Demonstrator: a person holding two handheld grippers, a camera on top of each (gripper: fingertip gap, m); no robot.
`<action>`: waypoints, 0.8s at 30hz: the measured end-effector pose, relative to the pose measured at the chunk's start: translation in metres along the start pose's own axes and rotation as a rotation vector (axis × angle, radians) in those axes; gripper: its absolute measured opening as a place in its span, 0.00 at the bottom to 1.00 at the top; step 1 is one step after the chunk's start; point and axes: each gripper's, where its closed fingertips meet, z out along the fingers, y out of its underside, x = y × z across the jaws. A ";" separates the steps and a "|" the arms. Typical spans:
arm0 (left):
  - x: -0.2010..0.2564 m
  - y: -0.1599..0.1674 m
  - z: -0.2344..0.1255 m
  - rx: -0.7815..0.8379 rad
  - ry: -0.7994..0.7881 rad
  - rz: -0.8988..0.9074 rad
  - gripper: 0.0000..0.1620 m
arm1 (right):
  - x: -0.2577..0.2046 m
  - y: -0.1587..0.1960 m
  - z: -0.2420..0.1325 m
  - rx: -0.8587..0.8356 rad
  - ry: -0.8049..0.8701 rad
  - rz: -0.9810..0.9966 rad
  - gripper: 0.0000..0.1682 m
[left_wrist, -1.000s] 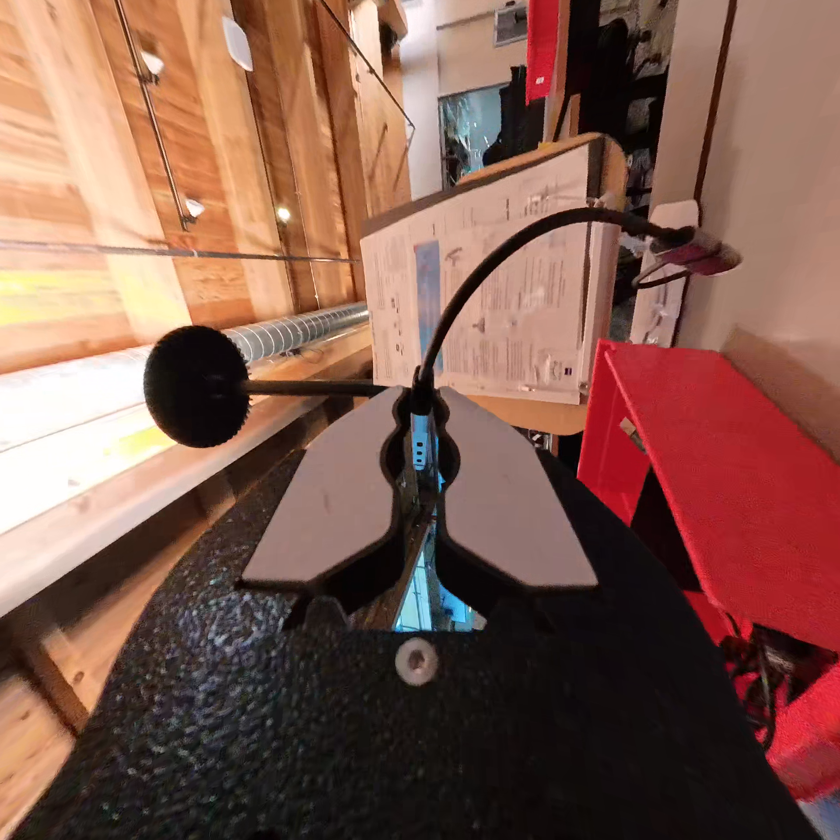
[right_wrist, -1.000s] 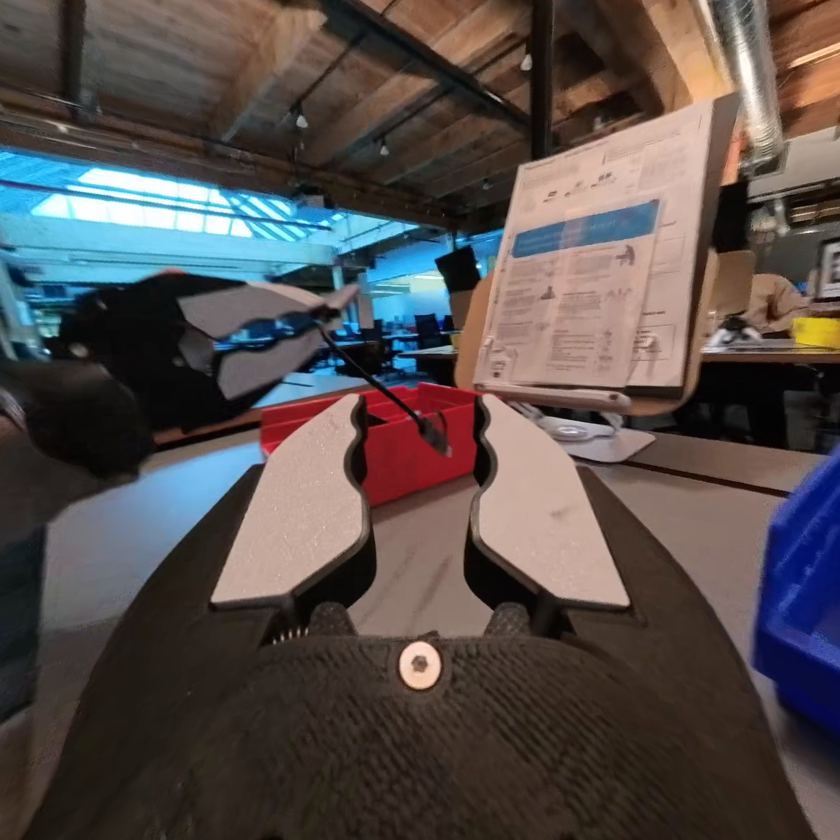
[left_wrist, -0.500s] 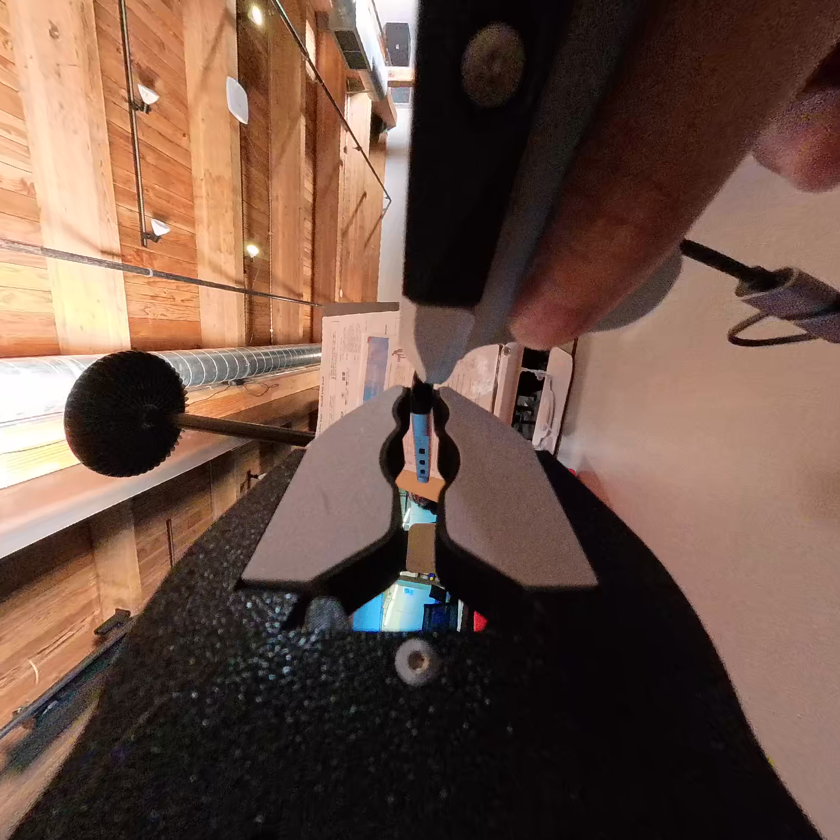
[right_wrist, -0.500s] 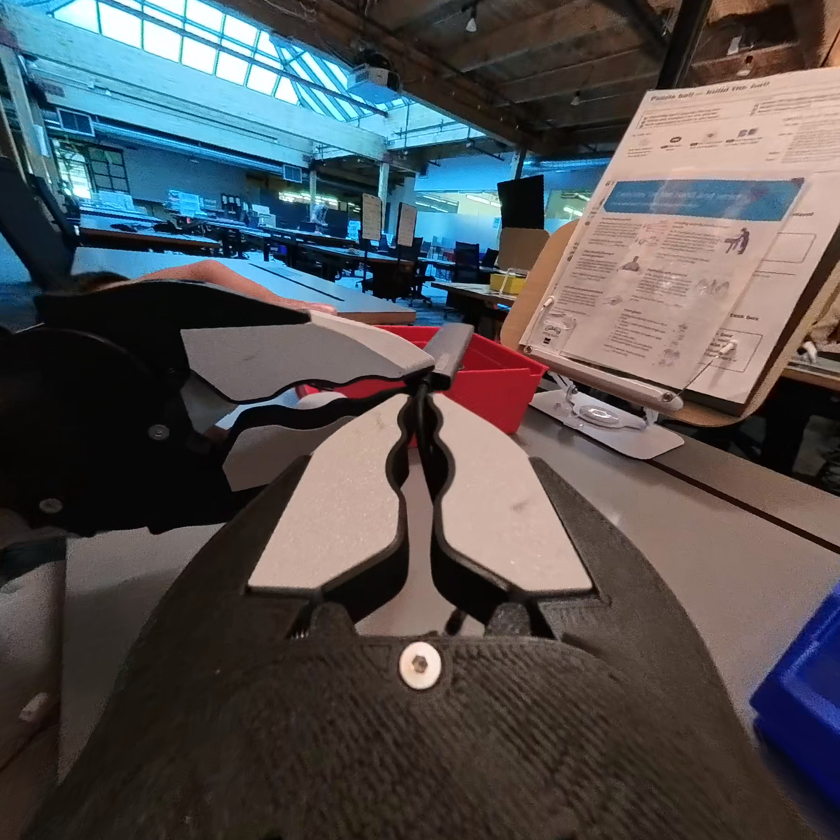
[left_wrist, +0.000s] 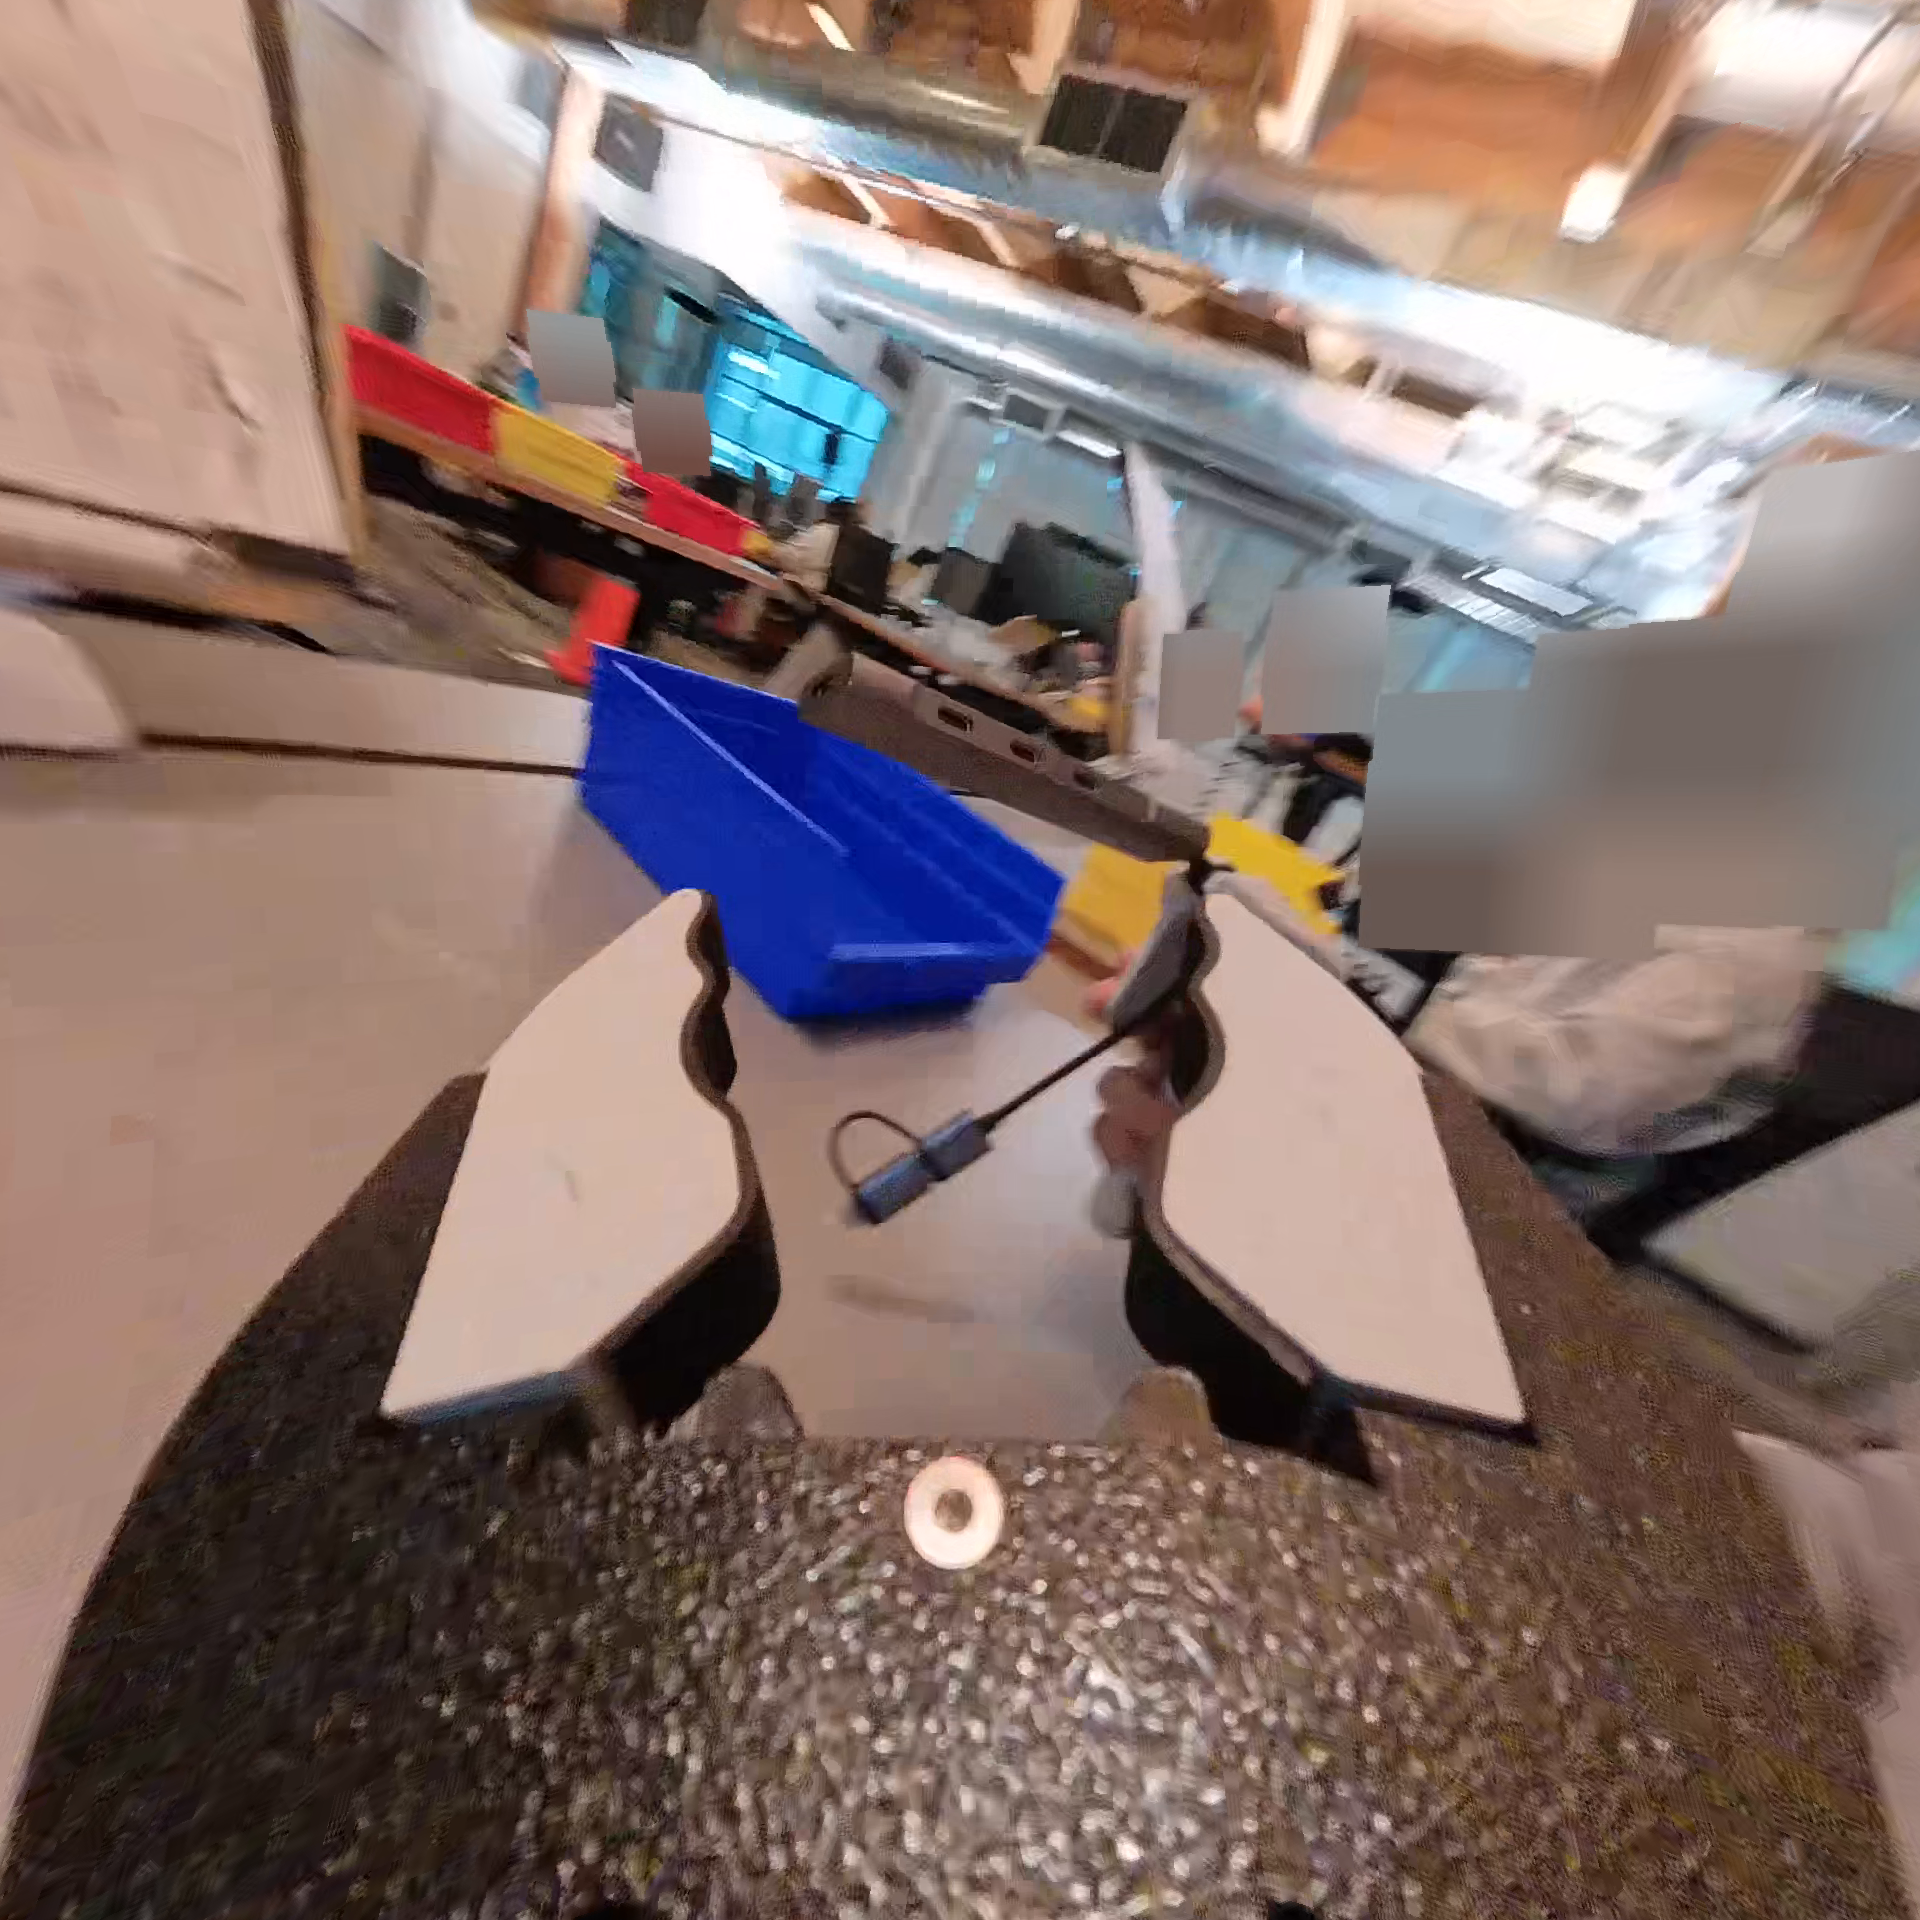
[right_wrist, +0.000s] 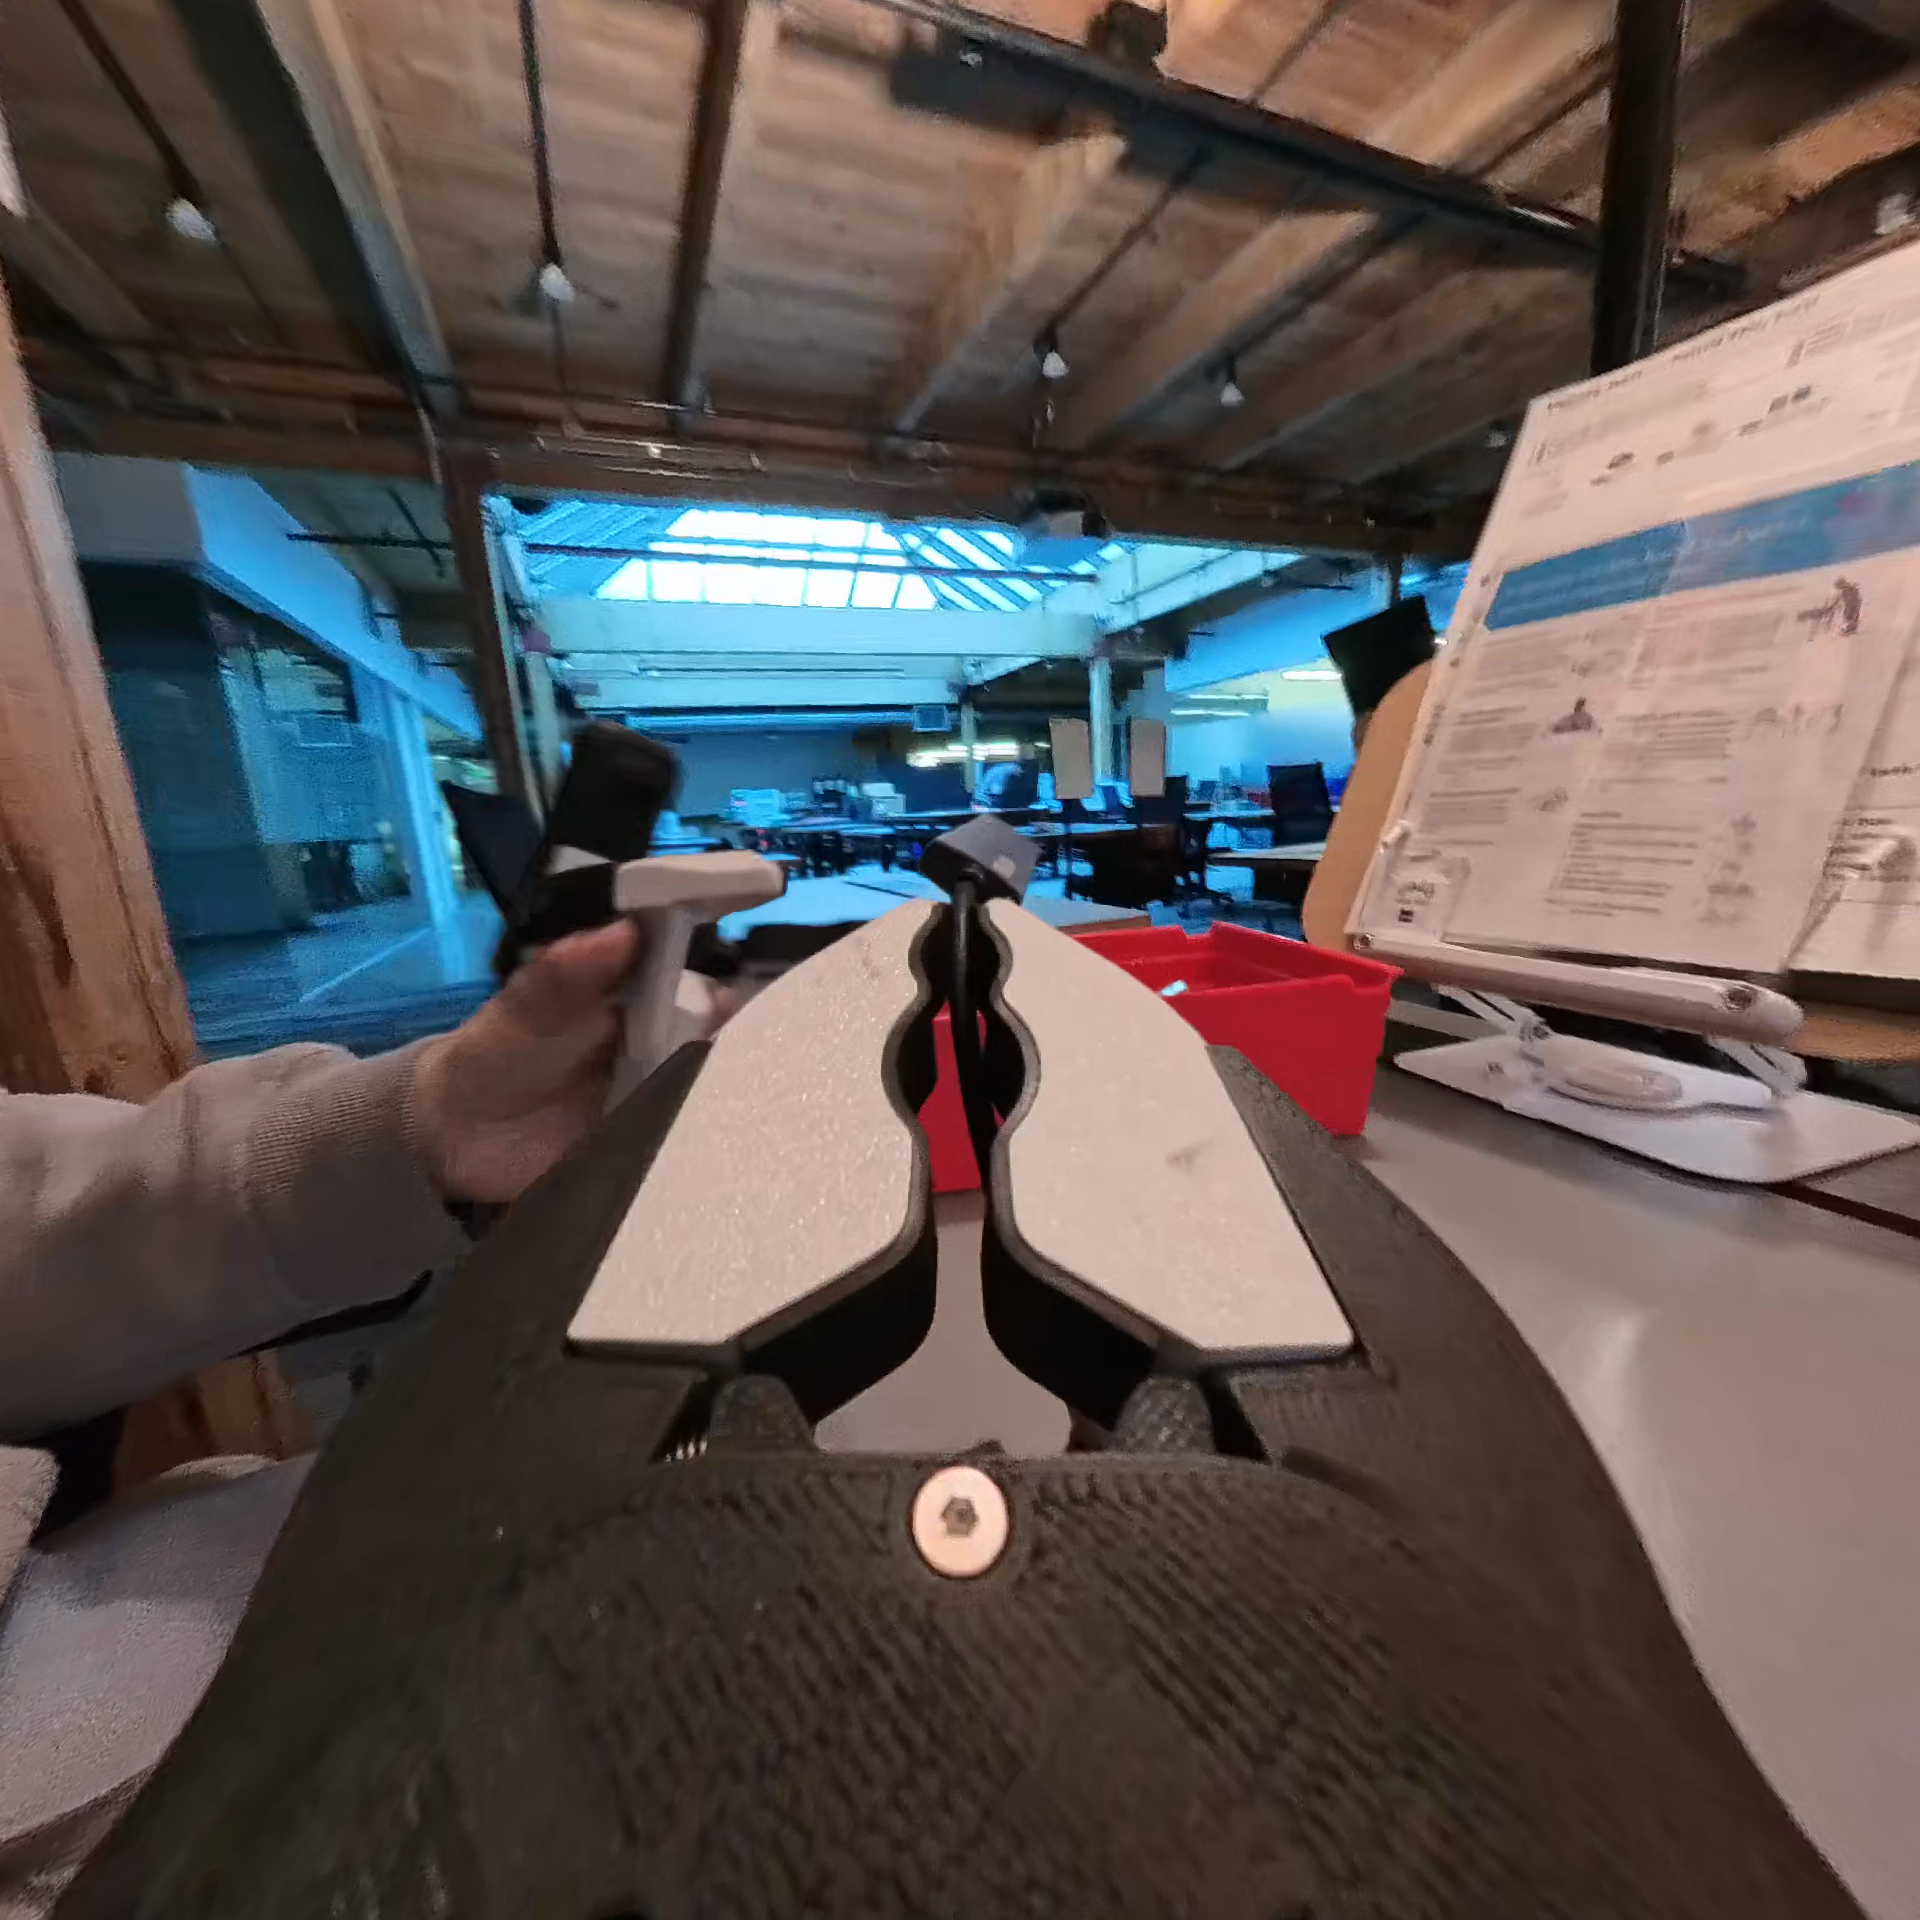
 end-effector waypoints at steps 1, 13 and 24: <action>0.003 0.001 0.002 0.000 0.099 -0.149 0.51 | -0.003 0.000 0.000 0.005 -0.027 0.013 0.02; 0.026 0.012 0.005 -0.015 0.523 -0.425 0.14 | -0.022 0.027 0.004 -0.093 -0.170 0.088 0.02; 0.047 0.018 0.000 -0.065 0.584 0.075 0.14 | -0.035 0.036 0.020 -0.142 -0.188 0.227 0.29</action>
